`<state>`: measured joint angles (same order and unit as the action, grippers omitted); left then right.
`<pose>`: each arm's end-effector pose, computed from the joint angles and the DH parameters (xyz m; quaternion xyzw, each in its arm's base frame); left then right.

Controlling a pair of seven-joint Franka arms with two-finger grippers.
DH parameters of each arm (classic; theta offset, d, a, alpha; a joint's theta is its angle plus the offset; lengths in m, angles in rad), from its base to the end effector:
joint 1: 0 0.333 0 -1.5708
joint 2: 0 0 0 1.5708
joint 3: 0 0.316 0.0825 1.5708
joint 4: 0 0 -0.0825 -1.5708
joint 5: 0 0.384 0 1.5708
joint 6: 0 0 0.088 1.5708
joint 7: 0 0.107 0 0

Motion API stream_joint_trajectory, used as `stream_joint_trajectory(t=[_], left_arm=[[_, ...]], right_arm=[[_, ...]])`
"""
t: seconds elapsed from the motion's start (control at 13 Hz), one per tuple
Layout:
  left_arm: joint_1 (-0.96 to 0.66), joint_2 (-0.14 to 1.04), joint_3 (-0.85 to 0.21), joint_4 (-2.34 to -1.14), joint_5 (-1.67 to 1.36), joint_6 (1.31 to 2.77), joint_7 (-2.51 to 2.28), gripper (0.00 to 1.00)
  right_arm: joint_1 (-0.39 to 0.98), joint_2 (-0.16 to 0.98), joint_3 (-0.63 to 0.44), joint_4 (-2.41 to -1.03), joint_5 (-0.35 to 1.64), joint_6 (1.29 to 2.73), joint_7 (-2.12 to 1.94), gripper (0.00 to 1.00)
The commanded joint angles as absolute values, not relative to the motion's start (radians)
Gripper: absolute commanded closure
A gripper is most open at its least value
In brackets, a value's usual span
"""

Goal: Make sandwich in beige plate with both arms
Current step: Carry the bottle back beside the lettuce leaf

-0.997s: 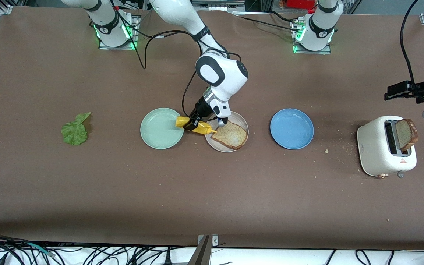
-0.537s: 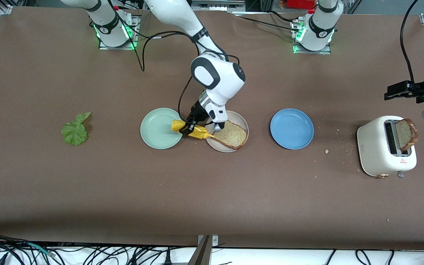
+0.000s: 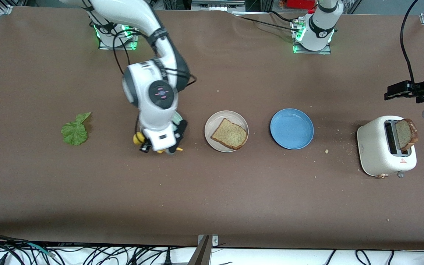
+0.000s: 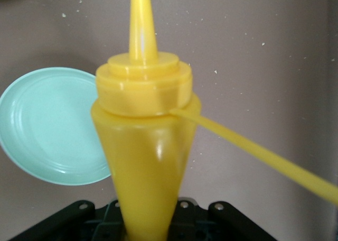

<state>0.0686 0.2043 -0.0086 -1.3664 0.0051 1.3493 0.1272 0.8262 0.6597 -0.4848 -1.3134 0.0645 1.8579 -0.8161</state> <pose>0.5901 0.0366 0.5845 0.9933 -0.0331 -0.1101 0.0087 0.6440 0.3179 0.3798 0.8141 0.5688 -0.0480 0.1067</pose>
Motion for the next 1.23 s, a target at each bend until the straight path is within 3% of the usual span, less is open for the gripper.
stream_joint_trajectory(t=[0.0,0.23,0.69,1.15], left_arm=[[0.067,0.184,-0.012,-1.379,0.043,1.339,0.124,0.00],[0.066,0.184,-0.012,-1.379,0.043,1.339,0.124,0.00],[0.066,0.184,-0.012,-1.379,0.043,1.339,0.124,0.00],[0.066,0.184,-0.014,-1.379,0.043,1.338,0.124,0.00]], right_arm=[[0.734,0.580,-0.466,-1.408,0.254,1.877,-0.972,1.00],[0.640,0.562,-0.466,-1.454,0.417,1.878,-1.139,1.00],[0.483,0.457,-0.491,-1.689,0.759,1.868,-1.622,1.00],[0.472,0.273,-0.558,-1.908,0.883,1.859,-1.818,1.00]])
